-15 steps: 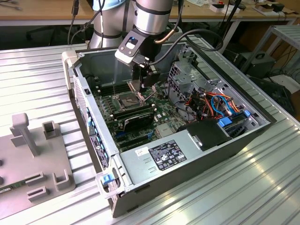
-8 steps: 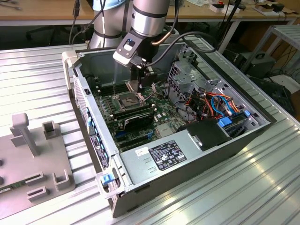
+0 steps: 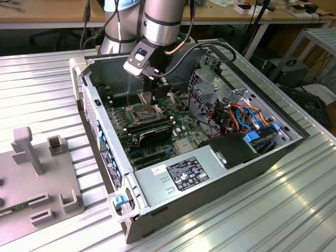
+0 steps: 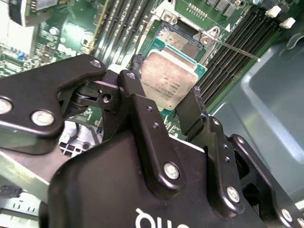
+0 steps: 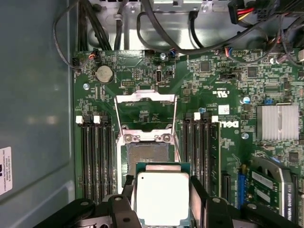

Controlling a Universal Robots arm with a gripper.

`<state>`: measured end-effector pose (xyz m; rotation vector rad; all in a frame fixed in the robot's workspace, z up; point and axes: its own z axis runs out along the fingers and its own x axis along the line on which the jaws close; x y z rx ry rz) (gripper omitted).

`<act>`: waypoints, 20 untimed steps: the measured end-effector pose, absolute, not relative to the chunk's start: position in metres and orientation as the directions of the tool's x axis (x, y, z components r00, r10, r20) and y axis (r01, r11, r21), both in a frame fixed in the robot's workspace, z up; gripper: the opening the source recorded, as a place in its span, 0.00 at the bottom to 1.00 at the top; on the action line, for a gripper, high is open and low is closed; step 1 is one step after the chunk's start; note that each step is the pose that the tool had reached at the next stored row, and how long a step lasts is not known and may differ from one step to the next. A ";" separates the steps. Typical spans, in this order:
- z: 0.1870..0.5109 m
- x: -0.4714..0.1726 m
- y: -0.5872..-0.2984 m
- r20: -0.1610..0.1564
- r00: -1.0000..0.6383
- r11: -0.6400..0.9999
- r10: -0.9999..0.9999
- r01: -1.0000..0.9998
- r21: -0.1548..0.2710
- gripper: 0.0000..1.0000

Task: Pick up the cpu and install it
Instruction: 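Place the cpu into insertion slot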

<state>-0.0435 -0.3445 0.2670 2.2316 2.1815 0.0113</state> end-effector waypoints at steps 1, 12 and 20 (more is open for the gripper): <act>0.265 -0.044 -0.344 -0.009 0.023 -0.023 1.000 1.000 0.020 0.55; 0.256 -0.043 -0.343 -0.006 0.023 -0.023 1.000 1.000 0.020 0.55; 0.256 -0.043 -0.343 -0.006 0.023 -0.023 1.000 1.000 0.020 0.55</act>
